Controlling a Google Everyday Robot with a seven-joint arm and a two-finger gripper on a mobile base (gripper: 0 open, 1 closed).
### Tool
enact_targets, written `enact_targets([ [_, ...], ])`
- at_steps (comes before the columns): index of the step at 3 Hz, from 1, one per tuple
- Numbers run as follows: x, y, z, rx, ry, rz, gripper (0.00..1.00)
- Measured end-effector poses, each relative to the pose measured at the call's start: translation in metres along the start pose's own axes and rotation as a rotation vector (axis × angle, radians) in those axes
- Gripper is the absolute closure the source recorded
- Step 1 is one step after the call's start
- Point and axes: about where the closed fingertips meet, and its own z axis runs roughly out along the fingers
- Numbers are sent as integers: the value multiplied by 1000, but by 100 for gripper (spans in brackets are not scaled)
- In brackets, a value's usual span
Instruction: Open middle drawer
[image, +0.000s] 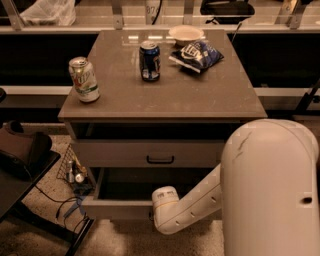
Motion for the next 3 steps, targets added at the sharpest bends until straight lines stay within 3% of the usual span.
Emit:
enact_targets([
  [3, 5, 14, -11, 38, -3, 22, 100],
])
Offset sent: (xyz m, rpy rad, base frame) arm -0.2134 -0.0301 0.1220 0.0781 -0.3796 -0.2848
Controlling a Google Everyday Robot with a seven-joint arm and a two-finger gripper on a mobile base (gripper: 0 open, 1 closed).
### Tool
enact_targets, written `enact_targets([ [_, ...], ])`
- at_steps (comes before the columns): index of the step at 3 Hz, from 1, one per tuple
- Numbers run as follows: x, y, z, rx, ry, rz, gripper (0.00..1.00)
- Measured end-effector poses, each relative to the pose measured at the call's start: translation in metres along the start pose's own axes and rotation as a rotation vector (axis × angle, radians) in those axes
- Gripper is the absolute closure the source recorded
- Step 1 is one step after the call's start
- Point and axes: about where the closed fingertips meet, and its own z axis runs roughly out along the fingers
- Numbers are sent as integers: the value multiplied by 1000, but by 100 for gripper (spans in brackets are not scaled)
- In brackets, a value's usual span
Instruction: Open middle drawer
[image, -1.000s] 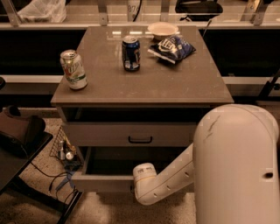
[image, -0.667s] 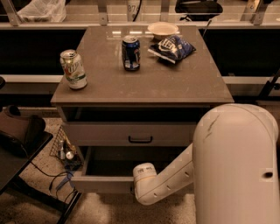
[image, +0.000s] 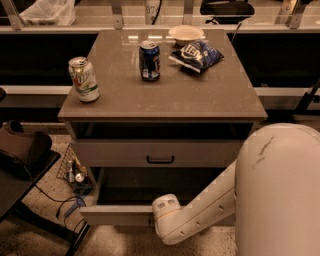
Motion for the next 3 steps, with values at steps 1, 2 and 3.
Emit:
enact_targets([
  [1, 1, 4, -10, 23, -5, 8, 100],
  [2, 1, 5, -7, 23, -5, 8, 100],
  [3, 2, 6, -20, 47, -11, 9, 100],
])
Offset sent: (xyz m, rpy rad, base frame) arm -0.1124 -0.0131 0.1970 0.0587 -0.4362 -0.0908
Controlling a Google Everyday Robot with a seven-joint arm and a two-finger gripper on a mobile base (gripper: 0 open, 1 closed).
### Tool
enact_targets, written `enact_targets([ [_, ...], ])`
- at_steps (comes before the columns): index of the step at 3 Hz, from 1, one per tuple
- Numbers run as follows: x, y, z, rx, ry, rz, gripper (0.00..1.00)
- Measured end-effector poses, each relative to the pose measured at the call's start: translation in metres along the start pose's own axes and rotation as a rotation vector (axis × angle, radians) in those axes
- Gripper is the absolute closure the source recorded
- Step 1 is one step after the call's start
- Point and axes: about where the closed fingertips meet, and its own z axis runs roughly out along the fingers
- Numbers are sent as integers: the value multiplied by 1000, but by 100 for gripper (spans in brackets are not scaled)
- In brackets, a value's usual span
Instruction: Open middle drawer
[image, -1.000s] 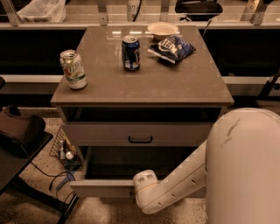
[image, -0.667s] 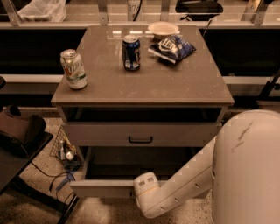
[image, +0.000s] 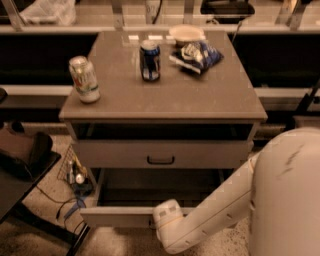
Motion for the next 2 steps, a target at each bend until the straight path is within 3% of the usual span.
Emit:
enact_targets([
  [1, 0, 0, 0, 0, 0, 0, 100],
  [2, 5, -14, -31, 38, -29, -3, 100],
])
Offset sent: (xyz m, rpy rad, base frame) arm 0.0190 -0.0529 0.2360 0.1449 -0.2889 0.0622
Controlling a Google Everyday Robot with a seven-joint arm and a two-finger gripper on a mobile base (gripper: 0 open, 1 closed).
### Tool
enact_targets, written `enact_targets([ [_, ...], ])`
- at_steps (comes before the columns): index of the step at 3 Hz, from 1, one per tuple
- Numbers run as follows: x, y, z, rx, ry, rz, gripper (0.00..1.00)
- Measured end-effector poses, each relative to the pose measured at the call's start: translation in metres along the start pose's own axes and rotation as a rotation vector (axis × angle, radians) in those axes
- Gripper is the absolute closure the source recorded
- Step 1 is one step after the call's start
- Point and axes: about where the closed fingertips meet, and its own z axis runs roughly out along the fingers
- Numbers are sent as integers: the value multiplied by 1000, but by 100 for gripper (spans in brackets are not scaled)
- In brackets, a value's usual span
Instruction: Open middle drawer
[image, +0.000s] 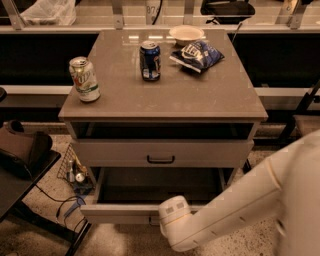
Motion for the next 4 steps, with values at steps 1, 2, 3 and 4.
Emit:
enact_targets([
  [1, 16, -46, -78, 94, -85, -5, 100],
  [2, 19, -84, -120, 172, -138, -17, 100],
  [3, 20, -120, -132, 208, -152, -4, 100],
  [4, 21, -136, -128, 213, -106, 1, 100],
])
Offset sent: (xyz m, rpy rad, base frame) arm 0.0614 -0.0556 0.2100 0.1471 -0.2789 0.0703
